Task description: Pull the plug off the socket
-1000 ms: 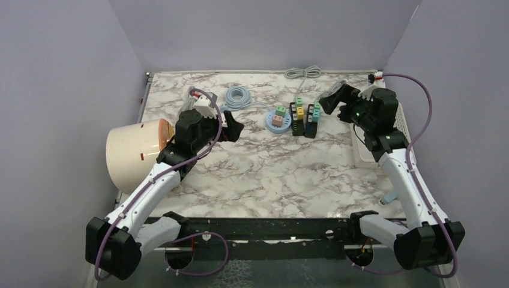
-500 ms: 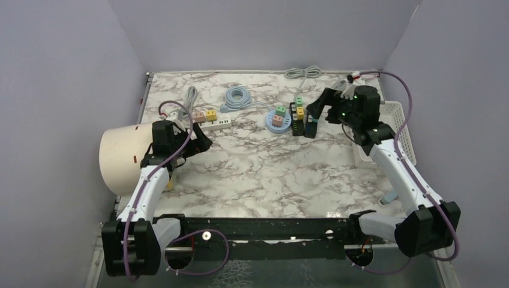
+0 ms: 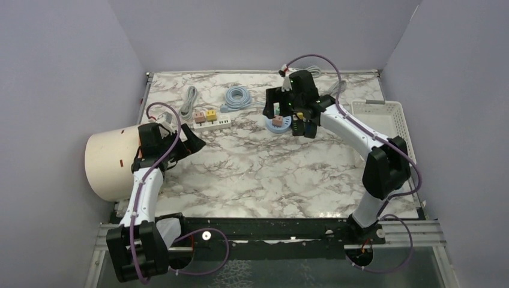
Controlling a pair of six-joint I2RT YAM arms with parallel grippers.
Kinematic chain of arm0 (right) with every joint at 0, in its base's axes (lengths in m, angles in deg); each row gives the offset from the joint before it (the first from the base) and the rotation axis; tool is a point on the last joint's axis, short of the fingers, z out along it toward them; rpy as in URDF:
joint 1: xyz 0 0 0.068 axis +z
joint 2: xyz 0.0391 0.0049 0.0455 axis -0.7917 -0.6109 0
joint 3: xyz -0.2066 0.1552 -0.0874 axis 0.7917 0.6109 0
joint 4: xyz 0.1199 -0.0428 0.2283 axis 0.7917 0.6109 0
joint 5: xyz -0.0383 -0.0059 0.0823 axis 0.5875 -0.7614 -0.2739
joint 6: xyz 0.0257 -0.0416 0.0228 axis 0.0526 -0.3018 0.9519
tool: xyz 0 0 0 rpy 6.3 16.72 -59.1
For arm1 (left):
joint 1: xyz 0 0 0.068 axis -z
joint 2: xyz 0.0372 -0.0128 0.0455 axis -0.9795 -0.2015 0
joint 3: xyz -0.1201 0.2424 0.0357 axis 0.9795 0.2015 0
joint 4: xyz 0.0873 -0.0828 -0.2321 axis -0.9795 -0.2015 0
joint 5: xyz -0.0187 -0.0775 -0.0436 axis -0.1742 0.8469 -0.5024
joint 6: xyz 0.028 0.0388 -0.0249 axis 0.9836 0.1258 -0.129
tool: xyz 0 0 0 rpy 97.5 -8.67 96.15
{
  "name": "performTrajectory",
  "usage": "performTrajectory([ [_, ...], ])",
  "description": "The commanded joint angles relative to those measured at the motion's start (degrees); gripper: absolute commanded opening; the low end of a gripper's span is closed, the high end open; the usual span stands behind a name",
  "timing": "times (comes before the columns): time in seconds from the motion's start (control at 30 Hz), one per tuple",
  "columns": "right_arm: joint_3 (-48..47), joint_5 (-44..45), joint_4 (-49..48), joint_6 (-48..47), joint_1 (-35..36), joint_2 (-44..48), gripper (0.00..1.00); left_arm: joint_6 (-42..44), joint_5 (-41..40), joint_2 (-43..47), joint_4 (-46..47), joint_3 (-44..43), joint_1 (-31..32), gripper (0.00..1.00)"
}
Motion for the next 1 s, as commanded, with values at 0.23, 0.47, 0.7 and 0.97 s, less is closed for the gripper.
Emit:
performTrajectory([
  [0.23, -24.59, -35.21, -13.04, -21.68, 7.08, -25.82, 0.93, -9.6, 8.84, 4.96, 13.62, -3.61, 0.21, 0.97],
  [0.47, -37.46, -39.97, -15.14, -40.36, 7.62, -39.95, 0.98, -9.02, 11.19, 3.12, 18.1, -4.02, 0.18, 0.97],
  [0.7, -51.99, -44.61, -15.75, -45.15, 7.62, -51.46, 0.99, -7.06, 14.08, -0.45, 20.44, -5.89, 0.16, 0.97],
  [0.97, -55.51, -51.18, -20.48, -40.03, 7.85, -57.86, 0.88, -5.58, 13.35, -1.36, 19.72, -6.6, 0.23, 0.97],
])
